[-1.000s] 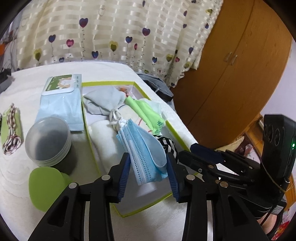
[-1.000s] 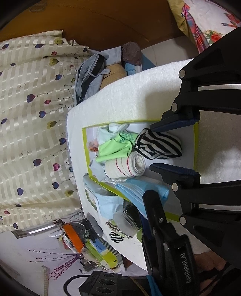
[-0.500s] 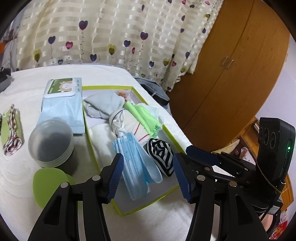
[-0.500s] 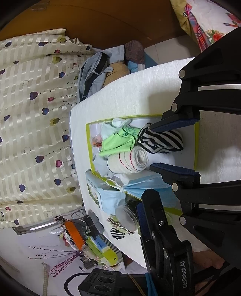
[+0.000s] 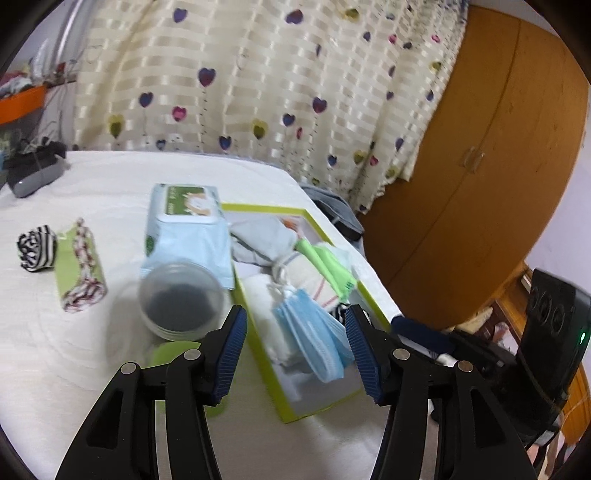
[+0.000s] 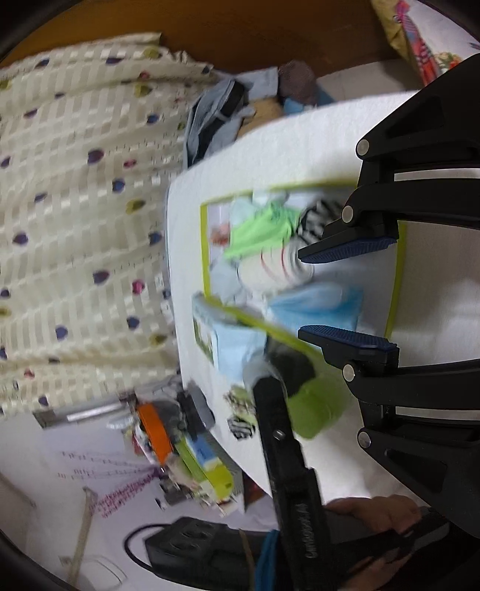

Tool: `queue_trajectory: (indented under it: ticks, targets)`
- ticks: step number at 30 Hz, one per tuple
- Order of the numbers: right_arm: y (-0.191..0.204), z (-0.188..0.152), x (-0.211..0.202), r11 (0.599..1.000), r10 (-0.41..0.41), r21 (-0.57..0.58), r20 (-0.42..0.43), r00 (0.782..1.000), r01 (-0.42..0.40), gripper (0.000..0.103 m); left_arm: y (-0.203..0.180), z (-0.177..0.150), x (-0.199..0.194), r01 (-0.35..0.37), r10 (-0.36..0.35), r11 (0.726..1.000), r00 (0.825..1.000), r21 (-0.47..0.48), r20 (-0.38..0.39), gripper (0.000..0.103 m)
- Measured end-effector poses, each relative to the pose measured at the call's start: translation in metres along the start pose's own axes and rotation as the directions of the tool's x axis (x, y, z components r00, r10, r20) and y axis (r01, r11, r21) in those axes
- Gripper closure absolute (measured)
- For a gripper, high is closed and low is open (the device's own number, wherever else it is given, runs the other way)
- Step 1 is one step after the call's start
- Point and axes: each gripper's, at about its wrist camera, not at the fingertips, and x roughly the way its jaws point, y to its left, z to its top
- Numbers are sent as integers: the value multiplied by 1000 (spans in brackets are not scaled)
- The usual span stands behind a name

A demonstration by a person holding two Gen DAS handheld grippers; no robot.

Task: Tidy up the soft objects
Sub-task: 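Press the items down in the box and withdraw both grippers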

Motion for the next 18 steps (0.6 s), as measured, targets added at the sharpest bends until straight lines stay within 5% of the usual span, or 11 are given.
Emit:
queue_trajectory:
  ticks: [5, 18]
  targets:
    - [23, -8, 30, 996, 56, -60, -75, 996, -60, 80, 9, 2, -8, -17, 17, 1000, 1000, -18, 12, 48]
    - [-2, -10, 72, 999, -52, -5, -167, 985, 52, 81, 31, 0, -15, -33, 35, 998, 999, -58, 19, 48]
